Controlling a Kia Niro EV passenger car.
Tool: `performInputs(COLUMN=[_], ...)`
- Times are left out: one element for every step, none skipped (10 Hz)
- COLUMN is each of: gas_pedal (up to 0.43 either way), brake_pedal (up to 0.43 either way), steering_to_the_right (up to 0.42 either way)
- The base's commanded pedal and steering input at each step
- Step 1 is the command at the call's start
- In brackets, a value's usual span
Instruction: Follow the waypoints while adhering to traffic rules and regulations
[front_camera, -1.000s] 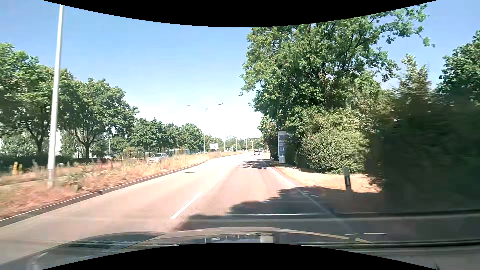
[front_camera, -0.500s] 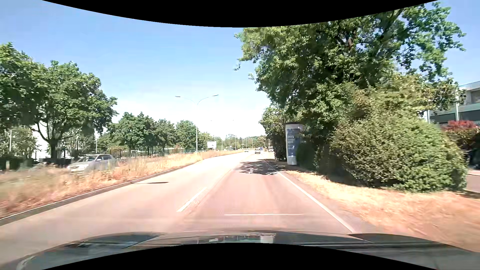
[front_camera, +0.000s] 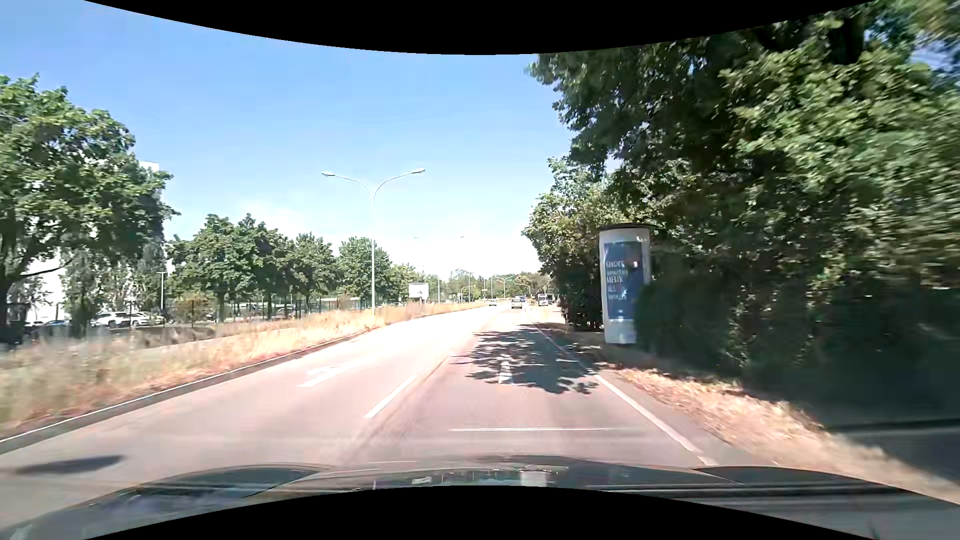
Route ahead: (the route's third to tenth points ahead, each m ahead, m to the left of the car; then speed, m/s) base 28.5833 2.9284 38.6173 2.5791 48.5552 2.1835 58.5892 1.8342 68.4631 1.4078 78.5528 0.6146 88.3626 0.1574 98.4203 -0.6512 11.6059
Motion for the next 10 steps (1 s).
performInputs(gas_pedal=[0.13,0.13,0.13,0.13,0.13,0.13,0.13,0.13,0.13,0.13], brake_pedal=[0.0,0.0,0.0,0.0,0.0,0.0,0.0,0.0,0.0,0.0], steering_to_the_right=[0.002,0.002,0.002,0.003,0.004,0.005,0.006,0.006,0.006,0.007])
